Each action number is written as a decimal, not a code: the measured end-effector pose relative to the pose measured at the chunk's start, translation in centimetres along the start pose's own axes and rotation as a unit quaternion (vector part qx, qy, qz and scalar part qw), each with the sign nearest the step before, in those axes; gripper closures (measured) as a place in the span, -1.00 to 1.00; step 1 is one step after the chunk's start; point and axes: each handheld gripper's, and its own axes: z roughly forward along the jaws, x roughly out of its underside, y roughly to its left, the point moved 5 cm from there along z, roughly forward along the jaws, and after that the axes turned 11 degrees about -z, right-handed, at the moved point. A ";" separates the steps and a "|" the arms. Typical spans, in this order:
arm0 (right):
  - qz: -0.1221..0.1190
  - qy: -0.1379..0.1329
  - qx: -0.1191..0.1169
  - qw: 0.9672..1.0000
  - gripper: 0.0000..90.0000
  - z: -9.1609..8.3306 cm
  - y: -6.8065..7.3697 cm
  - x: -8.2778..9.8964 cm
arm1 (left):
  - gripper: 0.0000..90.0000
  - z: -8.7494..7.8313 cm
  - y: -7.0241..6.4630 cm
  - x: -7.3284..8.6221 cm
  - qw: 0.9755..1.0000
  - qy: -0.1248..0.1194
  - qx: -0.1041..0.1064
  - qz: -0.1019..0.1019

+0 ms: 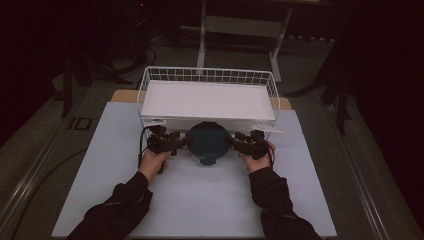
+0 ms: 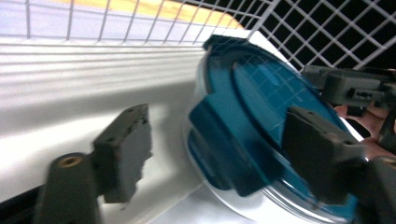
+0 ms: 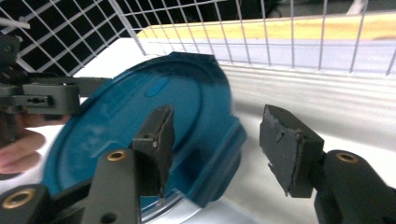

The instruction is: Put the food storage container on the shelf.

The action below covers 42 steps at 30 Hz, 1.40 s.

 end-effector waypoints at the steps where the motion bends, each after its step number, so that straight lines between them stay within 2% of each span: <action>1: 0.001 0.000 -0.005 1.000 -0.03 -0.1 0.1 0.0 | -0.65 -0.2 -0.1 0.0 1.000 -0.001 0.008 0.000; 4: -0.008 0.000 -0.004 1.000 -0.05 -0.5 0.3 0.0 | -0.69 -0.5 -0.4 0.0 1.000 -0.003 0.018 -0.004; 5: -0.004 -0.002 -0.007 1.000 -0.05 -0.8 0.3 0.1 | -0.69 -0.9 -0.6 0.2 1.000 -0.001 0.023 -0.005; 6: 0.003 -0.004 -0.012 1.000 -0.05 -1.4 0.5 0.2 | -0.79 -1.1 -0.7 0.3 1.000 0.000 0.027 -0.006; 9: -0.006 0.000 -0.017 1.000 -0.05 -2.2 1.1 0.3 | -1.00 -1.6 -1.3 0.8 0.999 0.012 0.037 0.008; 10: -0.006 0.000 -0.017 1.000 -0.05 -2.2 1.1 0.3 | -1.00 -1.6 -1.3 0.8 0.999 0.012 0.037 0.008; 11: -0.009 0.004 -0.017 1.000 -0.04 -2.5 1.4 0.3 | -1.00 -2.1 -1.9 1.1 0.999 0.011 0.032 0.014; 12: -0.019 0.012 -0.016 1.000 0.00 -3.2 2.1 0.4 | -1.00 -2.4 -2.2 1.3 0.999 0.015 0.035 0.020; 15: -0.023 0.014 -0.022 0.999 0.13 -4.0 3.2 0.5 | -1.00 -3.1 -3.3 1.8 0.998 0.020 0.043 0.042; 16: -0.023 0.014 -0.022 0.999 0.13 -4.0 3.2 0.5 | -1.00 -3.1 -3.3 1.8 0.998 0.020 0.043 0.042; 17: -0.023 0.016 -0.024 0.999 0.18 -4.2 3.6 0.6 | -1.00 -3.6 -4.0 2.1 0.997 0.024 0.044 0.057; 18: -0.023 0.023 -0.035 0.999 0.25 -4.6 4.6 0.9 | -1.00 -3.9 -4.3 2.3 0.997 0.024 0.044 0.065; 21: -0.033 0.027 -0.043 0.998 0.37 -4.9 5.8 1.3 | -1.00 -4.8 -5.0 2.8 0.996 0.024 0.052 0.073; 23: -0.036 0.028 -0.044 0.998 0.41 -5.0 6.2 1.5 | -1.00 -5.4 -5.1 3.3 0.995 0.028 0.047 0.079; 24: -0.032 0.029 -0.052 0.998 0.57 -5.0 6.9 2.0 | -1.00 -5.8 -5.1 3.5 0.995 0.029 0.047 0.081; 29: -0.035 0.048 -0.065 0.996 0.99 -4.3 8.3 3.3 | -1.00 -7.3 -5.5 4.5 0.994 0.033 0.044 0.090; 36: -0.052 0.074 -0.075 0.993 1.00 -2.4 9.8 4.1 | -1.00 -9.0 -6.1 5.8 0.994 0.026 0.040 0.097; 38: -0.052 0.077 -0.078 0.993 1.00 -2.0 10.1 4.2 | -1.00 -9.2 -6.1 6.4 0.993 0.022 0.039 0.108; 41: -0.057 0.079 -0.073 0.993 1.00 -1.3 10.3 4.3 | -1.00 -9.2 -5.6 6.8 0.992 0.020 0.038 0.122; 42: -0.056 0.080 -0.070 0.993 1.00 -1.1 10.3 4.4 | -1.00 -9.2 -5.3 6.8 0.992 0.015 0.037 0.121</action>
